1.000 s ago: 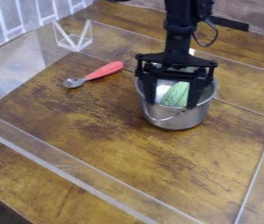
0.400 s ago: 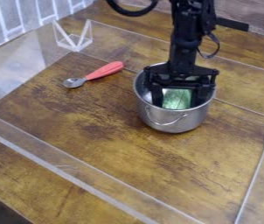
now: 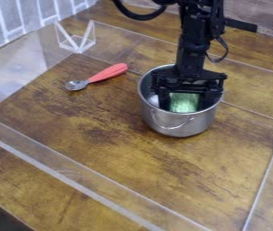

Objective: Remove the green object from the silver pot and put it on the table

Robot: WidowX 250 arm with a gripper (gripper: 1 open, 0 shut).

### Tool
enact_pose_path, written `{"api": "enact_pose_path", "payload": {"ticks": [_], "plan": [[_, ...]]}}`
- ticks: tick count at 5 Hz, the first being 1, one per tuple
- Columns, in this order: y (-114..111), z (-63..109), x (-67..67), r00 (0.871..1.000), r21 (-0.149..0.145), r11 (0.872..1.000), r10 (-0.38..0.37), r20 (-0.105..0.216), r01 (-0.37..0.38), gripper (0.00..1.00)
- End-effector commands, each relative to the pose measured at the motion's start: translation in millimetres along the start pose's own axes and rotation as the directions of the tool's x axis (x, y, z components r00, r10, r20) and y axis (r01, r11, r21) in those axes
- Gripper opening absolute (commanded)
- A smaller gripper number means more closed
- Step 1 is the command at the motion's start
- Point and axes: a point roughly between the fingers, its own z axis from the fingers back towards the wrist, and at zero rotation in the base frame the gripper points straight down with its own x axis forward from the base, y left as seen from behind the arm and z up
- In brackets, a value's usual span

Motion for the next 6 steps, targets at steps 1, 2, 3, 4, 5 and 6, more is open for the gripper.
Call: {"api": "enact_pose_path", "payload": {"ticks": [1,2,3,4,5,6], "plan": [[-3,25.0,12.1,0.999,-0.043,0.999,0.019,0.047,-0.017,0.00],[-2,26.4,15.9,0.998,-0.042,0.998,0.040,0.041,-0.038,1.00],[-1,27.3,19.9,0.998,-0.038,0.998,0.060,0.032,-0.059,1.00],[0,26.3,23.4,0.996,-0.033,0.996,0.087,0.026,-0.086,1.00],[0,24.0,26.8,0.993,-0.028,0.993,0.115,0.021,-0.114,1.00],[1,22.9,30.5,0.990,-0.022,0.990,0.143,0.015,-0.142,1.00]]}}
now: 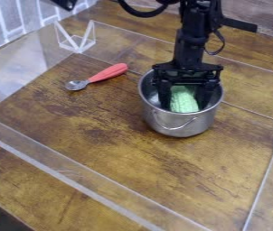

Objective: Remove the green object from the silver pot and put it on the table

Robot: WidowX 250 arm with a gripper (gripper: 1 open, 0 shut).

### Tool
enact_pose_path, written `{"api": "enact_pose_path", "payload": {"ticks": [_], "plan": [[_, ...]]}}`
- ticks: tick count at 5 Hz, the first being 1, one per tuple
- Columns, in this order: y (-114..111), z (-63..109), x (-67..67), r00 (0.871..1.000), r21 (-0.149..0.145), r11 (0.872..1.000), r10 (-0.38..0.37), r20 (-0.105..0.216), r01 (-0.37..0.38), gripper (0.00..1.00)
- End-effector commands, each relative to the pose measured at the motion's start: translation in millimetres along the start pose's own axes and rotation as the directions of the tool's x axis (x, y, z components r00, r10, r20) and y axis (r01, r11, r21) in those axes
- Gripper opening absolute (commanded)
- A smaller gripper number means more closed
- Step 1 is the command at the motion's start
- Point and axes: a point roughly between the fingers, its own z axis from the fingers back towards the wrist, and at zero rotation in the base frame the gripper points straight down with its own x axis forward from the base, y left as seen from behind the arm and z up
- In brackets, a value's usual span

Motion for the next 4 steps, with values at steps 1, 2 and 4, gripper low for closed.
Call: {"api": "enact_pose_path", "payload": {"ticks": [1,2,4], "plan": [[-1,27.3,13.2,0.998,-0.048,0.999,0.028,0.051,-0.025,1.00],[1,45.6,13.1,0.999,-0.085,0.996,0.018,0.048,-0.014,0.00],[6,80.5,13.4,0.999,-0.155,0.988,-0.001,0.043,0.008,0.00]]}}
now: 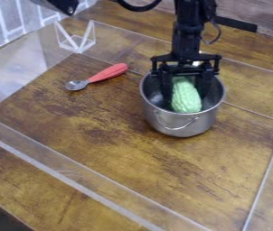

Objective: Remove the green object from the silver pot and put it on the table

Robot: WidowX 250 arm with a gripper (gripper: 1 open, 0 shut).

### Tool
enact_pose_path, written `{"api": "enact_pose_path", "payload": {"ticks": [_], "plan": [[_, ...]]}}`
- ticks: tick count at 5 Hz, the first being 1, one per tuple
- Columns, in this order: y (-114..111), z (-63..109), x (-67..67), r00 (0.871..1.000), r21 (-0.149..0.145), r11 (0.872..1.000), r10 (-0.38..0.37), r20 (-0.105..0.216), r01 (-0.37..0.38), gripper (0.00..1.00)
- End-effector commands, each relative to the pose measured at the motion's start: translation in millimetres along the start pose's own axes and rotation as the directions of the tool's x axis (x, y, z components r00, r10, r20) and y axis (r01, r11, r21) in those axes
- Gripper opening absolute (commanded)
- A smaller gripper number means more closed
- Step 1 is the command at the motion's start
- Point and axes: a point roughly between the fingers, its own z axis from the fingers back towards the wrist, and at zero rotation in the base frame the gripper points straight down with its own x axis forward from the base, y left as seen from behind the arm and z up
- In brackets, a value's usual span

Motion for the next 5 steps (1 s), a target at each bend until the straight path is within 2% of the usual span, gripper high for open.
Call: {"api": "enact_pose_path", "payload": {"ticks": [1,2,3,4,5], "plan": [[2,78.1,1.9,0.994,-0.137,0.990,0.000,0.108,0.015,0.00],[5,100.1,2.0,0.995,-0.183,0.983,-0.013,0.096,0.031,0.00],[13,125.1,-0.1,0.995,-0.226,0.973,-0.017,0.100,0.040,0.00],[25,137.2,-1.5,0.994,-0.265,0.963,-0.017,0.110,0.046,0.00],[52,122.2,-5.5,0.992,-0.262,0.964,-0.018,0.125,0.051,0.00]]}}
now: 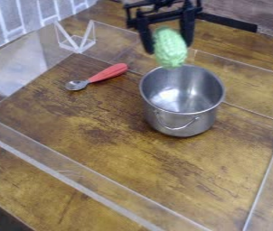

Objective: Remove the green object from the silver pot and put it on the table

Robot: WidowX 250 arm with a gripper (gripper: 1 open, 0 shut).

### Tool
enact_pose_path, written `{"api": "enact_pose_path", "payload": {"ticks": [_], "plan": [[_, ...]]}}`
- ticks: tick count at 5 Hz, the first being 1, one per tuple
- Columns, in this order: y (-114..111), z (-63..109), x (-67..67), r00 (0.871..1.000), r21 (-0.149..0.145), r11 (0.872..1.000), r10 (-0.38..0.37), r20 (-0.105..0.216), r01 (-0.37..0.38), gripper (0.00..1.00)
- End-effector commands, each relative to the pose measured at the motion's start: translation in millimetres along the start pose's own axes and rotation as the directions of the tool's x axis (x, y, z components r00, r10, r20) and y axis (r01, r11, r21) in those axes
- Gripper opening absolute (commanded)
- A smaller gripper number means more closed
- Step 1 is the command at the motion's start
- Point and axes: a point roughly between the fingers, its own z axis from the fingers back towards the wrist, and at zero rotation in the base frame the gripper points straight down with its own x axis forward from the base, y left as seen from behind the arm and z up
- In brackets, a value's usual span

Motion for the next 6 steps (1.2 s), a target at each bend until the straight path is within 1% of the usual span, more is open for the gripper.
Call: {"api": "enact_pose_path", "payload": {"ticks": [1,2,3,4,5,6], "plan": [[37,36.9,-5.4,0.994,-0.051,0.998,-0.019,0.108,0.024,0.00],[74,30.2,-8.0,0.992,-0.042,0.998,-0.048,0.117,0.053,0.00],[102,14.7,-10.3,0.990,-0.027,0.997,-0.075,0.120,0.079,0.00],[121,-9.3,-15.9,0.983,-0.009,0.990,-0.137,0.121,0.139,0.00],[122,-28.2,-19.9,0.979,-0.011,0.984,-0.177,0.106,0.179,0.00],[120,-39.6,-18.3,0.976,-0.009,0.980,-0.198,0.096,0.200,1.00]]}}
